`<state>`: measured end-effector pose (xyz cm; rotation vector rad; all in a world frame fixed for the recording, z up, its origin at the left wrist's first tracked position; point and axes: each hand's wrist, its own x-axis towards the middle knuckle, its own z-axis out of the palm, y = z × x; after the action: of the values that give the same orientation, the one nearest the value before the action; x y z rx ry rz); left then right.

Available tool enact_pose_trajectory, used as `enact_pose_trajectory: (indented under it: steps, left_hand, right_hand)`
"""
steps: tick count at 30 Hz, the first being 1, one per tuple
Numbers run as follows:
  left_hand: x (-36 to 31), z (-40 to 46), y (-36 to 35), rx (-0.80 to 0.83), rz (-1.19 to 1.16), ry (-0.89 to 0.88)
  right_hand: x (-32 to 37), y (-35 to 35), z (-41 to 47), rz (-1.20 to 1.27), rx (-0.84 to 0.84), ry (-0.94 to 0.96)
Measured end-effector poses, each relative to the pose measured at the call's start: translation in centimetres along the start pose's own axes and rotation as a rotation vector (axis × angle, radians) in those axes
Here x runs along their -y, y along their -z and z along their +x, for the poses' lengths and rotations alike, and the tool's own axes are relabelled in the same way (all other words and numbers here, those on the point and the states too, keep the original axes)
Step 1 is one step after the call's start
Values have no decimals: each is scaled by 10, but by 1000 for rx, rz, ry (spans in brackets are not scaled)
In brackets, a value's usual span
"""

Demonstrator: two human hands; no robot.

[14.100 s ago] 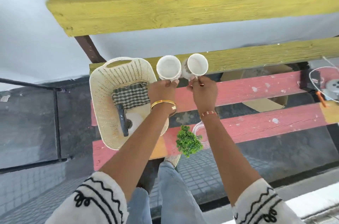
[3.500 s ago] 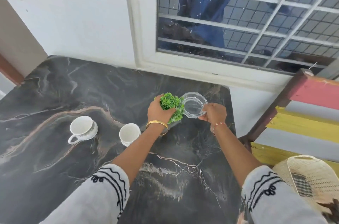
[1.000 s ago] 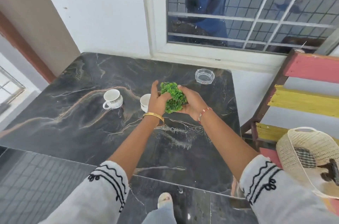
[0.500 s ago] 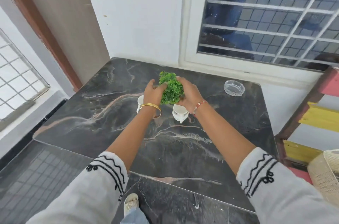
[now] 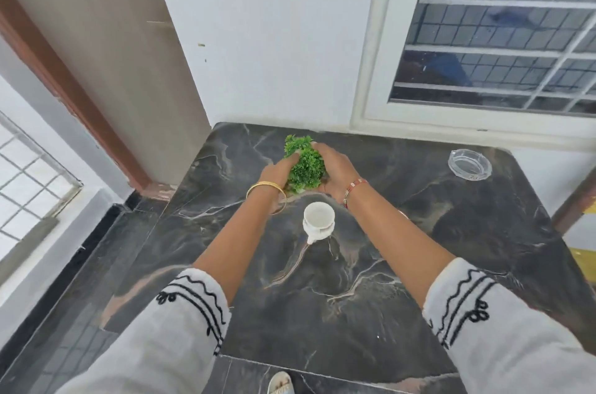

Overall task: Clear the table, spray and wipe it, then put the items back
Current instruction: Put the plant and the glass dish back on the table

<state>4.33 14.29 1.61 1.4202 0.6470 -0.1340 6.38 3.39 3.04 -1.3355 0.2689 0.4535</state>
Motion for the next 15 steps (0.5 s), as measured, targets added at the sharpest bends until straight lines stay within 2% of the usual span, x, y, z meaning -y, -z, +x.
enact_pose_trajectory:
  steps: [4, 9, 15]
  left_hand:
    - [-3, 2, 6, -39, 22, -13]
    - [3, 4, 8, -102, -98, -3]
    - [-2, 22, 25, -80, -207, 19]
  right_hand:
    - [4, -6, 11, -21, 34, -4]
    - [5, -11, 23, -42, 100, -7]
    - [-5, -32, 41, -14, 132, -66]
